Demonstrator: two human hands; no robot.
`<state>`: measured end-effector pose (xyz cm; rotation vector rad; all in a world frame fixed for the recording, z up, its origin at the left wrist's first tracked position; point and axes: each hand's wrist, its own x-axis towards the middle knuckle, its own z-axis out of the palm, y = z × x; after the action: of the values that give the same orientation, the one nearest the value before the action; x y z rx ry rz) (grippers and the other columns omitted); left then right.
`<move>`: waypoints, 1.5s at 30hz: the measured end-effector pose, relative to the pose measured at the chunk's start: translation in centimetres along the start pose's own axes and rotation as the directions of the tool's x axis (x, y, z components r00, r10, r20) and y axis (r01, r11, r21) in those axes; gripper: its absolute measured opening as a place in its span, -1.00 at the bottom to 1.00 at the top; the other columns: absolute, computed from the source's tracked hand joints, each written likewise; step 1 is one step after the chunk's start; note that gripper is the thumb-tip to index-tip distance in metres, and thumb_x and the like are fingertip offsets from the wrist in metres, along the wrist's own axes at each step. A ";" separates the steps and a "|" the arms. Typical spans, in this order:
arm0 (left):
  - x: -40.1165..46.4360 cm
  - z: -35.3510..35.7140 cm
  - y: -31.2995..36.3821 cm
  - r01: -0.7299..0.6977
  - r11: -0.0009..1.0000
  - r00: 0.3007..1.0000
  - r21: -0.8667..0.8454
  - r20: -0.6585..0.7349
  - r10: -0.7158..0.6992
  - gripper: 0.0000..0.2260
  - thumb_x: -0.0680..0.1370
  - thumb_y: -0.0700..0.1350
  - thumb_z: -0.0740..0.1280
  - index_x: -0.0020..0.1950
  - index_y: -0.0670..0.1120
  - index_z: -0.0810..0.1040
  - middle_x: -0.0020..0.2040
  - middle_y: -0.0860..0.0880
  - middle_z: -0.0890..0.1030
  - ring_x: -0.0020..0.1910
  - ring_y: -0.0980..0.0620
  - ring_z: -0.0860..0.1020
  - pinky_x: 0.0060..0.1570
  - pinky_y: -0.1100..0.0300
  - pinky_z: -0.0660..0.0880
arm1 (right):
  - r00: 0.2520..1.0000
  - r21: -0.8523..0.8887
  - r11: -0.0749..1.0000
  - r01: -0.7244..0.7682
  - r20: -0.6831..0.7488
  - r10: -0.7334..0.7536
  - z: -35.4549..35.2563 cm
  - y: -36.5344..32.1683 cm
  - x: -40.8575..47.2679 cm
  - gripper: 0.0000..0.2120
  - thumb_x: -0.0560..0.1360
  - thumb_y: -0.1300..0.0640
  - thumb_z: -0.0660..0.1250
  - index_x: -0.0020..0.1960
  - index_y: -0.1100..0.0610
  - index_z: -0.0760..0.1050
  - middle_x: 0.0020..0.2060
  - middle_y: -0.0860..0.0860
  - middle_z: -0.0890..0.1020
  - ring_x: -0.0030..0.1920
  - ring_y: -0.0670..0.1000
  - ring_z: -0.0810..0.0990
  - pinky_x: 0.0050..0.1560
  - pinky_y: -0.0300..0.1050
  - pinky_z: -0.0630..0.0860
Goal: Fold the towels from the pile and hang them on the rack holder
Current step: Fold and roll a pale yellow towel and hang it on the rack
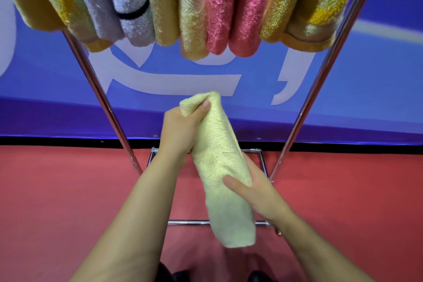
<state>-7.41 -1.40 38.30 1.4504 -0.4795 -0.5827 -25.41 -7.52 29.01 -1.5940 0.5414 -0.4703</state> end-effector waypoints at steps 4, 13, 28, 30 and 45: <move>1.6 -1.5 -2.4 0.140 0.990 0.983 0.025 -0.122 -0.136 -0.87 0.53 -0.04 0.51 0.01 -0.06 0.72 -0.04 -0.06 0.74 0.02 -0.06 0.71 0.08 -0.05 0.62 | 0.994 -0.103 0.989 0.103 0.035 -0.100 0.0 -2.2 -0.6 -0.30 0.58 -0.03 0.39 0.60 -0.24 0.13 0.52 -0.41 0.26 0.53 -0.33 0.21 0.50 -0.25 0.20; 1.7 -2.7 -5.6 0.312 0.931 0.947 0.191 0.011 -0.320 -0.72 0.55 -0.10 0.48 0.17 -0.23 0.64 0.07 -0.16 0.71 0.03 -0.07 0.70 -0.08 0.11 0.60 | 0.978 0.007 0.980 0.200 0.051 -0.200 0.3 -5.3 -1.1 -0.80 0.58 0.05 0.33 0.04 0.06 0.72 0.04 -0.05 0.74 0.15 -0.08 0.66 0.22 -0.29 0.44; -4.6 -0.2 -1.9 0.445 0.893 0.614 -0.069 0.750 -0.247 -0.20 0.57 0.42 -0.01 0.48 -0.19 0.48 0.41 -0.18 0.57 0.42 -0.14 0.53 0.43 -0.07 0.40 | 0.999 0.537 0.843 0.012 -0.038 0.010 -2.2 -6.6 0.2 -0.48 0.49 -0.13 0.41 0.40 0.03 0.54 0.24 0.33 0.60 0.28 0.32 0.58 0.42 0.33 0.38; -4.4 -0.2 -2.4 0.420 0.903 0.617 -0.085 0.756 -0.216 -0.25 0.56 0.40 0.07 0.50 -0.13 0.47 0.42 -0.15 0.57 0.43 -0.12 0.52 0.43 -0.08 0.40 | 0.999 0.528 0.849 0.014 -0.048 0.013 -2.2 -6.6 0.2 -0.56 0.53 -0.03 0.32 0.38 0.02 0.55 0.22 0.32 0.61 0.23 0.28 0.61 0.38 0.30 0.42; -5.6 2.3 -4.2 0.283 0.959 0.825 -0.004 0.511 -0.242 -0.65 0.52 0.02 0.50 0.19 -0.18 0.68 0.10 -0.19 0.74 0.13 -0.18 0.71 0.28 -0.18 0.56 | 0.978 0.348 0.928 0.135 -0.196 -0.068 -2.3 -6.2 1.2 -0.64 0.48 0.21 0.42 0.26 -0.03 0.61 0.12 0.19 0.70 0.09 0.17 0.67 0.24 0.26 0.55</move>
<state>-13.52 0.30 34.55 1.2862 -0.6618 -1.2124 -25.41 -9.68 35.42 -1.2358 0.4777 -0.7548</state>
